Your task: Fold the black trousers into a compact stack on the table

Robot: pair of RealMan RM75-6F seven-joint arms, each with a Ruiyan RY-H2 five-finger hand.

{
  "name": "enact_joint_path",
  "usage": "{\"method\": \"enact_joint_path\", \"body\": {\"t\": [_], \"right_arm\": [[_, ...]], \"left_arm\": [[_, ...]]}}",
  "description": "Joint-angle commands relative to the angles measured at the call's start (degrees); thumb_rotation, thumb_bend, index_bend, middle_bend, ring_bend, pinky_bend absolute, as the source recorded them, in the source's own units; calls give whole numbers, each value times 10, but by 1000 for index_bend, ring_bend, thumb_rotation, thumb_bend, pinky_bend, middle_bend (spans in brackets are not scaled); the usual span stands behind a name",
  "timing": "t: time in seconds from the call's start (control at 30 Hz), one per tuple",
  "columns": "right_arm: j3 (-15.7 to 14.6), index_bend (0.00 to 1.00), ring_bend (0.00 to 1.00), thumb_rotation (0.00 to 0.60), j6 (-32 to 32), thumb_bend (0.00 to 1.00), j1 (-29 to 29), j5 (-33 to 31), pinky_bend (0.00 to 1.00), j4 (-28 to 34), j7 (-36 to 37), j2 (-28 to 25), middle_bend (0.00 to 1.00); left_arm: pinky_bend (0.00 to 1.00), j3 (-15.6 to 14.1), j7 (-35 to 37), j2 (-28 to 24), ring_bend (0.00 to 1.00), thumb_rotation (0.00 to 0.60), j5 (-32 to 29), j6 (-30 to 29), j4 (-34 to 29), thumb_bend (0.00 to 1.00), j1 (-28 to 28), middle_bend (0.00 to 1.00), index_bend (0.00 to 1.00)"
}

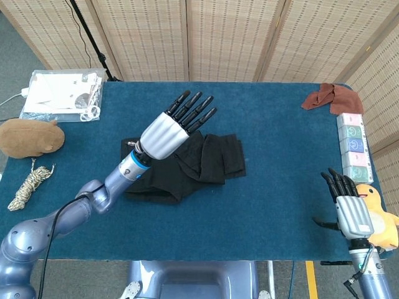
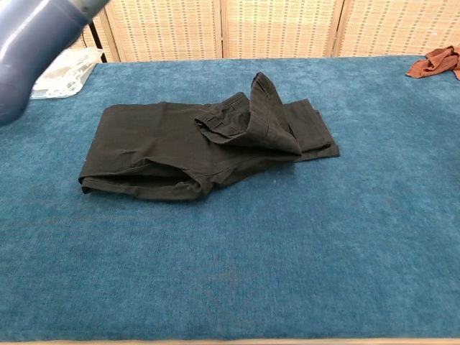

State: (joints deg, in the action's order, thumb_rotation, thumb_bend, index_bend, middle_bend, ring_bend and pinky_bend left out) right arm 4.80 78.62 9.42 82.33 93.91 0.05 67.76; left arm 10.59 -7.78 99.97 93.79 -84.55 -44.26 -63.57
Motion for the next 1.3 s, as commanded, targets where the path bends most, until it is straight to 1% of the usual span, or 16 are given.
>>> {"method": "enact_joint_path", "body": {"t": [0.03, 0.13, 0.23, 0.3, 0.37, 0.43, 0.6, 0.63, 0.77, 0.8, 0.83, 0.93, 1.03, 1.07, 1.17, 1.3], "right_arm": [[0, 0, 0, 600, -1, 31, 1, 0, 0, 1, -2, 1, 0], [-1, 0, 0, 600, -3, 31, 2, 0, 0, 1, -5, 2, 0], [-2, 0, 0, 600, -6, 31, 3, 0, 0, 1, -9, 5, 0], [-4, 0, 0, 600, -9, 31, 4, 1, 0, 1, -11, 7, 0], [-5, 0, 0, 600, -13, 31, 6, 1, 0, 1, -13, 8, 0], [-5, 0, 0, 600, -14, 31, 7, 0, 0, 0, -15, 9, 0], [-5, 0, 0, 600, -14, 31, 7, -1, 0, 0, -16, 10, 0], [-4, 0, 0, 600, -13, 31, 7, -2, 0, 0, -16, 10, 0], [-3, 0, 0, 600, -11, 31, 6, -2, 0, 0, -15, 9, 0], [-3, 0, 0, 600, -10, 31, 6, -2, 0, 1, -15, 9, 0], [-3, 0, 0, 600, -10, 31, 6, -1, 0, 1, -15, 8, 0], [-4, 0, 0, 600, -10, 31, 6, -1, 0, 1, -15, 9, 0], [-5, 0, 0, 600, -12, 31, 7, 0, 0, 1, -17, 10, 0], [-5, 0, 0, 600, -12, 31, 7, 0, 0, 2, -17, 10, 0], [-6, 0, 0, 600, -13, 31, 8, 2, 0, 4, -18, 11, 0], [-6, 0, 0, 600, -13, 31, 9, 4, 0, 5, -21, 13, 0]], "left_arm": [[173, -18, 11, -25, 0, 600, 4, 1, -18, 348, 23, 0, 0], [173, -40, 25, -44, 0, 600, 8, 11, -23, 348, 44, 0, 0], [173, -73, 50, -61, 0, 600, 14, 35, -23, 348, 69, 0, 0], [173, -91, 64, -62, 0, 600, 18, 45, -16, 348, 85, 0, 0], [173, -122, 99, -56, 0, 600, 14, 77, -12, 348, 113, 0, 0], [173, -134, 120, -51, 0, 600, 15, 86, -6, 348, 127, 0, 0], [173, -156, 154, -43, 0, 600, 32, 74, 21, 348, 150, 0, 0], [173, -166, 159, -45, 0, 600, 37, 70, 32, 348, 161, 0, 0], [173, -183, 187, -50, 0, 600, 47, 57, 61, 348, 187, 0, 0], [173, -188, 199, -52, 0, 600, 49, 54, 69, 346, 194, 0, 0], [173, -202, 226, -60, 0, 600, 53, 50, 83, 337, 213, 0, 0], [173, -212, 253, -62, 0, 600, 60, 38, 107, 311, 228, 0, 0], [173, -223, 293, -53, 14, 600, 63, 12, 167, 308, 265, 0, 0], [173, -224, 300, -49, 19, 600, 64, 10, 179, 308, 268, 0, 0], [173, -228, 320, -33, 25, 600, 66, 18, 222, 307, 279, 0, 0], [173, -234, 331, -15, 28, 600, 72, 28, 261, 307, 285, 0, 0]]}}
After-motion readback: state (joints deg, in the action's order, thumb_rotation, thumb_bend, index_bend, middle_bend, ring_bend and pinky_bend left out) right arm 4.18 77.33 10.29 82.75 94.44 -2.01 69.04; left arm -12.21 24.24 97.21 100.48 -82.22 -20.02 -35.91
